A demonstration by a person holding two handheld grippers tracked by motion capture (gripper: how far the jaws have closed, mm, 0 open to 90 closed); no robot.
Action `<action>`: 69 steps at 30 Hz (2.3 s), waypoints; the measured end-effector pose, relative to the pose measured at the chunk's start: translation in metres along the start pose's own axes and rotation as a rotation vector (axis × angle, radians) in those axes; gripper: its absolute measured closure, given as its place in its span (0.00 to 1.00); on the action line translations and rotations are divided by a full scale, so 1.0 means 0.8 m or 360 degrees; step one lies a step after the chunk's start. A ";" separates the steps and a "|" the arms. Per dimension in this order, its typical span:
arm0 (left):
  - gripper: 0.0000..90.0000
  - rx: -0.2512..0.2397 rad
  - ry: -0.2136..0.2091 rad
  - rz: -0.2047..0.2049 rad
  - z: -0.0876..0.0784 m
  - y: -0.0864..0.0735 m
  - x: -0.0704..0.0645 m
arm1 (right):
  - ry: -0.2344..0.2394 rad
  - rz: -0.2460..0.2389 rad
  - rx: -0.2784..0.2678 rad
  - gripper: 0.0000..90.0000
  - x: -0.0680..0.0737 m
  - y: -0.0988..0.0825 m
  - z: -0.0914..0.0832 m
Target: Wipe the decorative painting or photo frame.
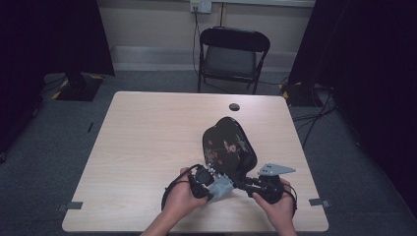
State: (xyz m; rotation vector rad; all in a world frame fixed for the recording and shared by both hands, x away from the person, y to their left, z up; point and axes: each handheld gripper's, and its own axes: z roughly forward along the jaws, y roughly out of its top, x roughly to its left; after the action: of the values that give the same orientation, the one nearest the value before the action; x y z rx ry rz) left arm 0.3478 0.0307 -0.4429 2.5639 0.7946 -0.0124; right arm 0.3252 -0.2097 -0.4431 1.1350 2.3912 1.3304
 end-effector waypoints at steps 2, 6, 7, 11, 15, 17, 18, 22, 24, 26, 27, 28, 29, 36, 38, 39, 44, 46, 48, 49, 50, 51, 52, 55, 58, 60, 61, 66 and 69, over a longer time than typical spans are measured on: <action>0.87 -0.0035 0.0002 0.0009 -0.011 0.002 -0.001 | 0.0005 -0.0001 0.0006 0.77 0.000 0.000 -0.001; 0.87 -0.0091 0.0000 0.0035 -0.033 0.009 -0.005 | 0.0004 0.0007 0.0014 0.75 -0.001 -0.002 -0.005; 0.87 -0.0098 0.0002 0.0035 -0.036 0.011 -0.006 | -0.0004 0.0009 0.0014 0.75 -0.002 -0.003 -0.007; 0.87 -0.0139 0.0015 0.0062 -0.056 0.019 -0.007 | 0.0007 0.0002 0.0047 0.72 -0.004 -0.007 -0.010; 0.87 -0.0193 0.0030 0.0065 -0.077 0.029 -0.008 | 0.0007 0.0008 0.0061 0.72 -0.007 -0.011 -0.013; 0.87 -0.0206 0.0037 0.0071 -0.087 0.035 -0.009 | 0.0011 0.0005 0.0066 0.73 -0.008 -0.012 -0.012; 0.87 -0.0220 0.0041 0.0077 -0.092 0.038 -0.010 | 0.0015 0.0007 0.0067 0.74 -0.008 -0.012 -0.012; 0.87 -0.0292 0.0047 0.0104 -0.115 0.056 -0.019 | 0.0029 -0.0016 0.0079 0.77 -0.007 -0.012 -0.011; 0.87 -0.0312 0.0043 0.0127 -0.122 0.062 -0.023 | 0.0040 -0.0020 0.0077 0.80 -0.007 -0.012 -0.012; 0.87 -0.0344 0.0040 0.0139 -0.129 0.068 -0.028 | 0.0043 -0.0025 0.0078 0.82 -0.007 -0.012 -0.012; 0.87 -0.0354 0.0041 0.0152 -0.132 0.070 -0.030 | 0.0044 -0.0027 0.0082 0.82 -0.006 -0.012 -0.011; 0.87 -0.0366 0.0040 0.0157 -0.135 0.072 -0.032 | 0.0045 -0.0029 0.0084 0.83 -0.006 -0.012 -0.011; 0.87 -0.0373 0.0041 0.0162 -0.137 0.073 -0.033 | 0.0049 -0.0034 0.0086 0.83 -0.005 -0.012 -0.010; 0.87 -0.0319 0.0028 0.0166 -0.119 0.069 -0.033 | 0.0046 -0.0050 0.0089 0.86 -0.005 -0.010 -0.009; 0.87 -0.0302 0.0016 0.0164 -0.111 0.066 -0.032 | 0.0046 -0.0050 0.0089 0.87 -0.005 -0.010 -0.009; 0.87 -0.0291 0.0016 0.0156 -0.106 0.064 -0.032 | 0.0044 -0.0051 0.0088 0.87 -0.005 -0.010 -0.009; 0.87 -0.0239 -0.0003 0.0140 -0.082 0.053 -0.030 | 0.0045 -0.0051 0.0085 0.87 -0.005 -0.009 -0.009; 0.87 -0.0212 -0.0019 0.0137 -0.071 0.048 -0.028 | 0.0045 -0.0055 0.0084 0.87 -0.006 -0.009 -0.009; 0.87 -0.0185 -0.0031 0.0128 -0.061 0.043 -0.027 | 0.0044 -0.0055 0.0084 0.87 -0.006 -0.009 -0.009; 0.87 -0.0179 -0.0032 0.0122 -0.056 0.041 -0.026 | 0.0045 -0.0051 0.0082 0.87 -0.006 -0.009 -0.009; 0.87 -0.0170 -0.0038 0.0119 -0.052 0.039 -0.025 | 0.0049 -0.0048 0.0082 0.87 -0.006 -0.009 -0.009; 0.87 -0.0160 -0.0041 0.0112 -0.047 0.037 -0.025 | 0.0050 -0.0046 0.0081 0.87 -0.007 -0.009 -0.009; 0.87 -0.0155 -0.0039 0.0103 -0.043 0.035 -0.025 | 0.0050 -0.0047 0.0082 0.87 -0.007 -0.009 -0.009; 0.87 -0.0116 -0.0044 0.0099 -0.030 0.028 -0.021 | 0.0048 -0.0048 0.0084 0.87 -0.006 -0.008 -0.009; 0.87 -0.0098 -0.0056 0.0069 -0.018 0.021 -0.017 | 0.0045 -0.0047 0.0083 0.87 -0.006 -0.008 -0.009; 0.87 -0.0086 -0.0058 0.0050 -0.011 0.016 -0.016 | 0.0046 -0.0047 0.0083 0.87 -0.006 -0.008 -0.008; 0.87 -0.0073 -0.0058 0.0047 -0.008 0.015 -0.015 | 0.0045 -0.0048 0.0084 0.87 -0.006 -0.008 -0.008; 0.87 -0.0028 -0.0062 0.0033 0.006 0.007 -0.013 | 0.0050 -0.0043 0.0082 0.87 -0.006 -0.008 -0.008; 0.87 -0.0013 -0.0064 0.0025 0.011 0.004 -0.012 | 0.0050 -0.0044 0.0083 0.87 -0.006 -0.008 -0.008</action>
State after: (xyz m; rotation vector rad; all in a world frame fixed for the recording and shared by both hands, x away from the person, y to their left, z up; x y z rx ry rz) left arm 0.3426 0.0196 -0.4484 2.5539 0.7583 -0.0556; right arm 0.3223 -0.2189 -0.4456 1.0977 2.4683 1.2936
